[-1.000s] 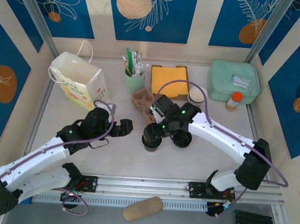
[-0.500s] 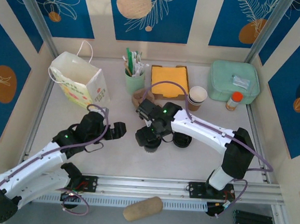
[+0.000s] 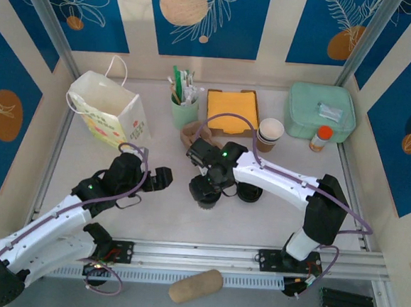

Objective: Pack the takeout coffee

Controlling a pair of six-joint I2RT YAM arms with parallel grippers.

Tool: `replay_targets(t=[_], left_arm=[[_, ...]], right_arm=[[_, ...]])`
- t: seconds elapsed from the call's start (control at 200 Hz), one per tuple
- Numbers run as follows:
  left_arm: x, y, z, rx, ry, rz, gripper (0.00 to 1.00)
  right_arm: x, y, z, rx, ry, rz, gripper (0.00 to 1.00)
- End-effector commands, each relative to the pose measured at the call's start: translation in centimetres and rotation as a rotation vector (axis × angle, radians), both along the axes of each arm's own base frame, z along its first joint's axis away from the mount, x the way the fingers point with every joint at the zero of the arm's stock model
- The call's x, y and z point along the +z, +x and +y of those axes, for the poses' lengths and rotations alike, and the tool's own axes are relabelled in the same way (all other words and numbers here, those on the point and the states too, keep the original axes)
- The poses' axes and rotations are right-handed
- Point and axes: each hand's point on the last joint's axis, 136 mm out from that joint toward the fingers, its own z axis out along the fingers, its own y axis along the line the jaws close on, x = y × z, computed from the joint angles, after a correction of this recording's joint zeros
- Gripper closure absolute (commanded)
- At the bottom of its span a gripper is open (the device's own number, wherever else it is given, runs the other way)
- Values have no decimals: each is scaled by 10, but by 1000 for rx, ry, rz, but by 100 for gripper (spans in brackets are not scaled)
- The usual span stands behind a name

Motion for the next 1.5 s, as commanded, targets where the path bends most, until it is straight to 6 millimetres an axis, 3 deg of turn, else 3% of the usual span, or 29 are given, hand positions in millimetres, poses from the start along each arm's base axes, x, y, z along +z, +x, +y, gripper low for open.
replay_targets(t=[0.0, 0.16, 0.335, 0.475, 0.67, 0.87, 0.99, 1.15, 1.496], left_arm=[[3, 0, 0, 9, -28, 7, 1], [4, 1, -1, 9, -31, 10, 0], [6, 2, -3, 5, -34, 12, 0], [11, 4, -6, -5, -41, 8, 1], [22, 6, -12, -29, -52, -7, 0], [39, 10, -24, -77, -76, -28, 1], [52, 14, -34, -115, -95, -44, 1], [69, 20, -52, -172, -118, -61, 1], [86, 32, -97, -284, -106, -101, 1]], right_arm=[[-25, -20, -5, 4, -42, 92, 22], [-32, -23, -7, 14, -61, 96, 27], [-22, -19, -3, 22, -46, 71, 37], [0, -12, 3, 22, -1, 31, 43], [40, -2, 4, -5, 105, -22, 44], [80, 11, -12, -67, 214, -66, 44], [103, 23, -33, -125, 265, -100, 44], [120, 44, -79, -242, 283, -151, 44], [123, 76, -191, -554, 230, -224, 44]])
